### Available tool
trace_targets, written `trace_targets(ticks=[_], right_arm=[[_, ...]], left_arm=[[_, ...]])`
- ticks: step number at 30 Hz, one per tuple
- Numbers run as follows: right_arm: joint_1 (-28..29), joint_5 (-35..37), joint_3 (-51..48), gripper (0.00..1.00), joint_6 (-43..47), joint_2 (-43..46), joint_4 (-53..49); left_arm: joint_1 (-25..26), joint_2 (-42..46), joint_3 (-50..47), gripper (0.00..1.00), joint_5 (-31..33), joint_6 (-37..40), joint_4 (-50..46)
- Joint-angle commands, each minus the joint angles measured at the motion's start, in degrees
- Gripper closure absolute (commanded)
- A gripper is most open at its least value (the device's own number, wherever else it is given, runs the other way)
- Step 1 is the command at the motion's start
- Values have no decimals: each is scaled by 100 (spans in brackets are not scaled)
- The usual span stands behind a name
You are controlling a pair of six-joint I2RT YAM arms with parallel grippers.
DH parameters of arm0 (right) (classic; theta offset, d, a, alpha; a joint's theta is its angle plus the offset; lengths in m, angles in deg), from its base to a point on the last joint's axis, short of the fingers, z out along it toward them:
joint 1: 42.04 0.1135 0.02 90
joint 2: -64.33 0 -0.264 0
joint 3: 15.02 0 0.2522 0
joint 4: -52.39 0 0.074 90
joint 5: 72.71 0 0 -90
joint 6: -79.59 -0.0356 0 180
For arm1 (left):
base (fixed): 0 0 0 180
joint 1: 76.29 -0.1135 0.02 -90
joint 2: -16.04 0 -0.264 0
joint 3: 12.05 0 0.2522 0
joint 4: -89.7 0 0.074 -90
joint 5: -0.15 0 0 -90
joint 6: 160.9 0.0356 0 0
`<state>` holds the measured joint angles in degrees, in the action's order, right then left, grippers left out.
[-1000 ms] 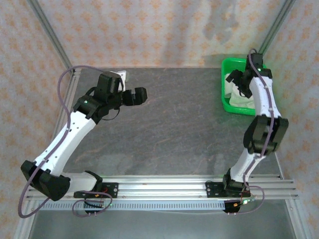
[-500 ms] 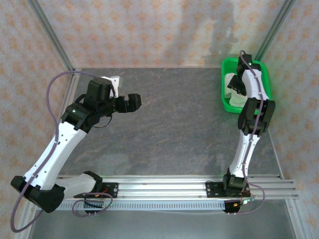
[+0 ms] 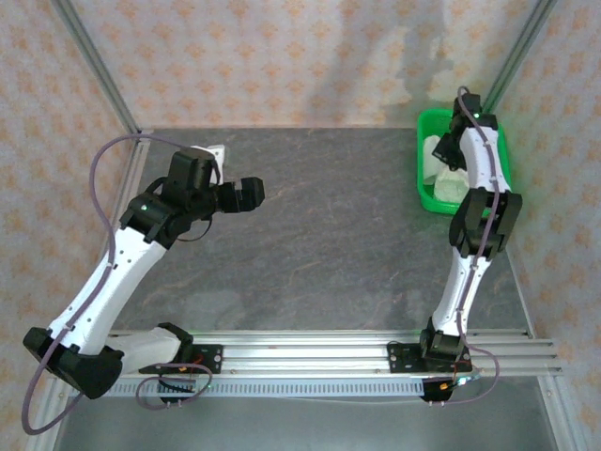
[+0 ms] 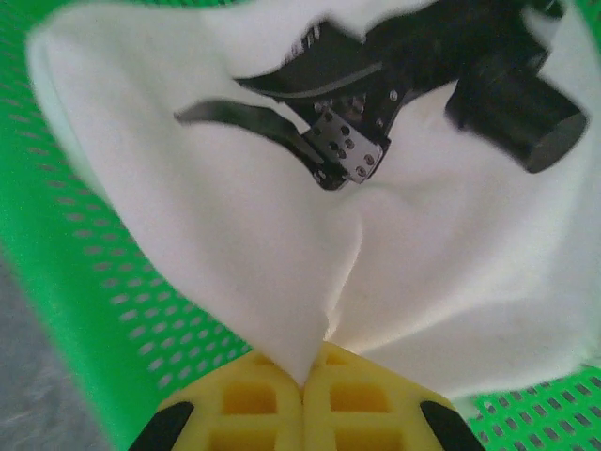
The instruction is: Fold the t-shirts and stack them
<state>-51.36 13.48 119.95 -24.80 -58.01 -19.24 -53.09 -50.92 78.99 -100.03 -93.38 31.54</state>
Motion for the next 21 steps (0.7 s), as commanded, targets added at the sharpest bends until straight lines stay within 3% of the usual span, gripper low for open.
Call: trace_targets(ticks=[1, 6, 10, 16, 21], right_arm=[[165, -343, 551, 100, -277, 1180, 255], [365, -1650, 1235, 100, -660, 2029, 1126], [527, -3061, 1682, 100, -1840, 2442, 2681], [903, -4025, 2849, 100, -4280, 2043, 4601], [1629, -4189, 3268, 100, -5669, 1583, 5630]], left_arm=[[-83, -104, 179, 0, 338, -43, 164], [-324, -360, 728, 0, 327, -280, 539], [-480, -692, 1586, 0, 475, -269, 595], [-797, -1123, 3042, 0, 745, -118, 384], [-1048, -1122, 3836, 0, 1050, 50, 182]])
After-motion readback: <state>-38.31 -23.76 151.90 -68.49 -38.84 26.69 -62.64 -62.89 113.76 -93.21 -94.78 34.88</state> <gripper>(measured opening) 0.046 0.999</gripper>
